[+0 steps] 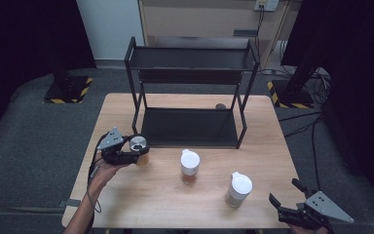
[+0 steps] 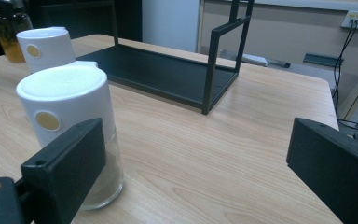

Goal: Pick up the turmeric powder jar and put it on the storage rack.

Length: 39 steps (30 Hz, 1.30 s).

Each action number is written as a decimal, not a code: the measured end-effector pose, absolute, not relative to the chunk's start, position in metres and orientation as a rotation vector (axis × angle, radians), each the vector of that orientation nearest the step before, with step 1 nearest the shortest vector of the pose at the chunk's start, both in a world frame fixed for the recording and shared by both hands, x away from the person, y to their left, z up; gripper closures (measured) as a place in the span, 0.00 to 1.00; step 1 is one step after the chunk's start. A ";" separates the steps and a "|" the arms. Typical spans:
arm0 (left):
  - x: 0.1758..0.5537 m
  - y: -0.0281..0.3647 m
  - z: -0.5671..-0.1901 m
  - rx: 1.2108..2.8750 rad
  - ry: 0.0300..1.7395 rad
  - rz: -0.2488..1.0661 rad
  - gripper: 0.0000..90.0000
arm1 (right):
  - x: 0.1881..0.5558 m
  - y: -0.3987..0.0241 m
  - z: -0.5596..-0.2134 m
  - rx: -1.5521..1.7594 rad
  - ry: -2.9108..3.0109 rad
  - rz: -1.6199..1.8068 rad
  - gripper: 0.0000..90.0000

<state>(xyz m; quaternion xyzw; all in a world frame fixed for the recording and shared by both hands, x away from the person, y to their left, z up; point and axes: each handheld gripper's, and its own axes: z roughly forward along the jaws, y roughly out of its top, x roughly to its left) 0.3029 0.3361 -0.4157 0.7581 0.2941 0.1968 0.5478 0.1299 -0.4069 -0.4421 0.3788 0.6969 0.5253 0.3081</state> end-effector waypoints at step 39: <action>0.352 0.255 -0.401 1.693 0.902 0.673 0.38 | 0.131 -0.410 -0.443 1.006 1.846 1.408 0.06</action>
